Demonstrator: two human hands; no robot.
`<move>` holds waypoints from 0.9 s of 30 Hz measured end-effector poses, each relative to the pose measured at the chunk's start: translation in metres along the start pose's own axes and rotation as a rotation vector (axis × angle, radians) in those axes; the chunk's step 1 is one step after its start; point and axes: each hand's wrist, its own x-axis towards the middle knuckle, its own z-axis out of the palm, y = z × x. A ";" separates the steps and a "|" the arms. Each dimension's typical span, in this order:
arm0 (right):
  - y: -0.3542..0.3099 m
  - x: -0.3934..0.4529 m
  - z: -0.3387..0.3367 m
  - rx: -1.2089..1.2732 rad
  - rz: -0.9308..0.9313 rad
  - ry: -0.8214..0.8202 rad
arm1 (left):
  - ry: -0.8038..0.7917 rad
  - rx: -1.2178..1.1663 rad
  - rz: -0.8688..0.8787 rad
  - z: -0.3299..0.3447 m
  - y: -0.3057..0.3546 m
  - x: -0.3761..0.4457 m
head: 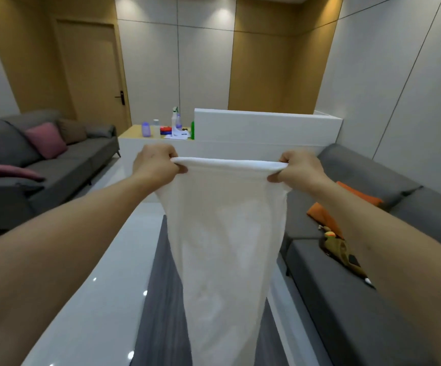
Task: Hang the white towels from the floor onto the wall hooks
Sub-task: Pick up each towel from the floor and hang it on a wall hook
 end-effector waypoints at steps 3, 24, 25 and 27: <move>-0.007 0.048 0.028 -0.024 0.010 0.032 | 0.059 0.044 -0.011 0.013 -0.018 0.045; 0.016 0.068 0.119 0.053 -0.002 0.139 | 0.216 0.033 -0.107 0.061 -0.067 0.057; 0.026 0.047 0.127 0.045 0.007 0.100 | 0.191 0.044 -0.115 0.068 -0.070 0.033; 0.047 0.004 0.143 0.021 0.027 0.001 | 0.135 0.085 -0.122 0.085 -0.076 -0.018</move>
